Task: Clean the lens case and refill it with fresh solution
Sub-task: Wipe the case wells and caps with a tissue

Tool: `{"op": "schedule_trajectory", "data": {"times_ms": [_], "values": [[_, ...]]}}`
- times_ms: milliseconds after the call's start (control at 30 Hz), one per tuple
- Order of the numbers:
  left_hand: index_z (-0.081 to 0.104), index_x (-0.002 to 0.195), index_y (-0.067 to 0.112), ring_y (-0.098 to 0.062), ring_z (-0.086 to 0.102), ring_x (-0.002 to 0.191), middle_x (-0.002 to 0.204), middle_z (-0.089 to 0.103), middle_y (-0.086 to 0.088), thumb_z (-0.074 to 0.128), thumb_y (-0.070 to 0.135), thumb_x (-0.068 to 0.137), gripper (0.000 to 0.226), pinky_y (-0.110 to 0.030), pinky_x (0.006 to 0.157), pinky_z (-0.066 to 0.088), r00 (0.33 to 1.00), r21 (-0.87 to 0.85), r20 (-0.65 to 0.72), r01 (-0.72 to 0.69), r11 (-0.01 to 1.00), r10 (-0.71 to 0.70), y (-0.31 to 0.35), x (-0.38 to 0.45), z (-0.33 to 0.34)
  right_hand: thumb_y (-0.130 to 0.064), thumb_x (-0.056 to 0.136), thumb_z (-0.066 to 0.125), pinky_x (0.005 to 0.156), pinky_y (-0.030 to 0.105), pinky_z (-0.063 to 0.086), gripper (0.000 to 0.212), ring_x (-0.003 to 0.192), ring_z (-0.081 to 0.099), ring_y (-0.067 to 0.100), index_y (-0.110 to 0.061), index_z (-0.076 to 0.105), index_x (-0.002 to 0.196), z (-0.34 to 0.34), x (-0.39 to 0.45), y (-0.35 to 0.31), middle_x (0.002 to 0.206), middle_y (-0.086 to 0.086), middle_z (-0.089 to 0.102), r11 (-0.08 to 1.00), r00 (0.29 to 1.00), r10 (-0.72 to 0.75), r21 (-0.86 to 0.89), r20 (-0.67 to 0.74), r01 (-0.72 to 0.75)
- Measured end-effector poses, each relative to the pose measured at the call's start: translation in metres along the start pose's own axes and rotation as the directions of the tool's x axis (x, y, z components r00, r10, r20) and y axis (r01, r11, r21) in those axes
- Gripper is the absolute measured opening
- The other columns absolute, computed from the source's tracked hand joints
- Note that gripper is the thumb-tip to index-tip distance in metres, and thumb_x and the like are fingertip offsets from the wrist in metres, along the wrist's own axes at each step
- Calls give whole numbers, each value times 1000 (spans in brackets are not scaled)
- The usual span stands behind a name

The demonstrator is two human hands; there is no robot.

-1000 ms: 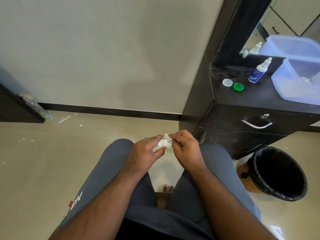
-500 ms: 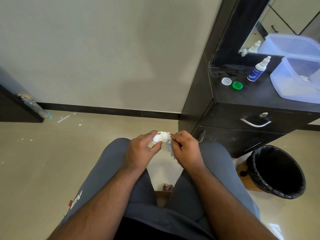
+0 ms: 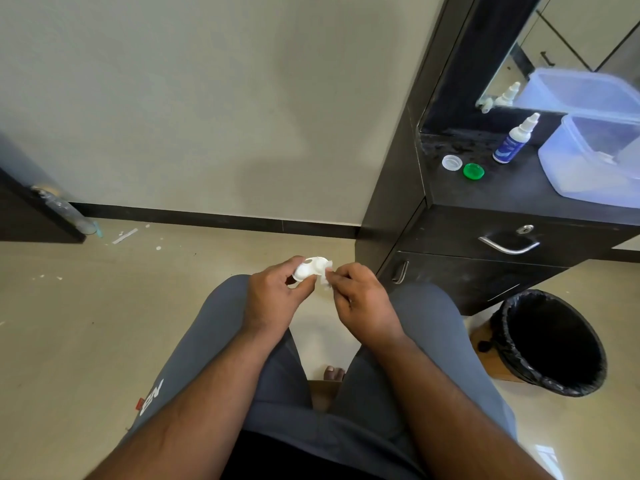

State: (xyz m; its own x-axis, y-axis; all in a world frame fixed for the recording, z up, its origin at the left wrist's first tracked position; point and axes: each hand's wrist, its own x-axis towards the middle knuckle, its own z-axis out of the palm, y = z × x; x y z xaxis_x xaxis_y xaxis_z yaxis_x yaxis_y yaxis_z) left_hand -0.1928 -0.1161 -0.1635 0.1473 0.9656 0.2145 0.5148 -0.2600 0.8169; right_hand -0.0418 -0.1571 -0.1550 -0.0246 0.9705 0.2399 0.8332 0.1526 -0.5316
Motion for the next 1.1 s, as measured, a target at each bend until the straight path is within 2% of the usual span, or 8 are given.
{"op": "schedule_trajectory", "data": {"times_ms": [67,200,300,500,700,833,1000,1100], "values": [[71,113,16,-9,66,81,92,69,12,75,21,82,32,-29,68,59,1000,-27,-9,15,1000,-15,0,1,-2,-5,89,60,70,8,36,21,83,52,12,-6,70,108,-2,-2,-1,91,6,60,1000,1000,-18,7,-16,18],[71,114,19,-5,65,83,96,69,13,76,20,81,34,-29,73,58,997,-33,78,5,999,-2,0,-1,0,-3,89,61,74,10,39,26,88,51,13,-5,67,113,-9,3,11,98,8,61,997,990,79,18,-114,-78],[70,116,17,-2,63,84,100,70,9,76,20,80,37,-20,73,55,990,-32,142,-17,999,22,3,-3,2,-3,90,58,74,7,34,25,91,46,10,-7,69,112,-8,5,14,97,5,60,999,998,51,-4,-49,-51],[71,112,18,-4,65,80,93,70,11,74,20,82,30,-24,70,57,994,-76,98,58,995,-51,3,0,-4,-4,84,62,66,9,37,18,83,55,15,-5,74,98,-5,-1,4,88,6,64,999,999,-35,-6,20,35],[73,110,20,-3,66,79,89,70,15,77,20,79,31,-28,70,57,992,-76,119,60,995,-51,-1,-2,-2,2,86,60,72,16,46,22,86,55,16,-2,71,105,-16,3,11,95,9,62,986,977,134,123,-165,-114],[71,113,18,1,65,81,94,72,10,77,20,79,34,-20,71,55,986,-87,169,31,996,-16,2,-3,0,-2,89,59,73,13,43,24,90,53,15,-5,70,109,-8,3,8,97,5,60,994,996,82,80,-48,-78],[71,113,18,-1,66,83,94,70,13,75,20,81,33,-21,71,57,992,-95,114,65,993,-54,1,-1,-4,-5,86,63,68,12,40,19,86,55,17,-5,72,103,-5,1,4,91,6,62,999,1000,-17,36,-11,18],[72,111,19,-6,67,81,91,73,9,76,19,80,31,-31,72,59,990,-98,123,81,992,-68,-2,0,-5,-2,84,61,70,14,43,20,86,57,17,-4,73,100,-7,-2,3,91,2,62,994,998,-5,112,-68,12]]}}
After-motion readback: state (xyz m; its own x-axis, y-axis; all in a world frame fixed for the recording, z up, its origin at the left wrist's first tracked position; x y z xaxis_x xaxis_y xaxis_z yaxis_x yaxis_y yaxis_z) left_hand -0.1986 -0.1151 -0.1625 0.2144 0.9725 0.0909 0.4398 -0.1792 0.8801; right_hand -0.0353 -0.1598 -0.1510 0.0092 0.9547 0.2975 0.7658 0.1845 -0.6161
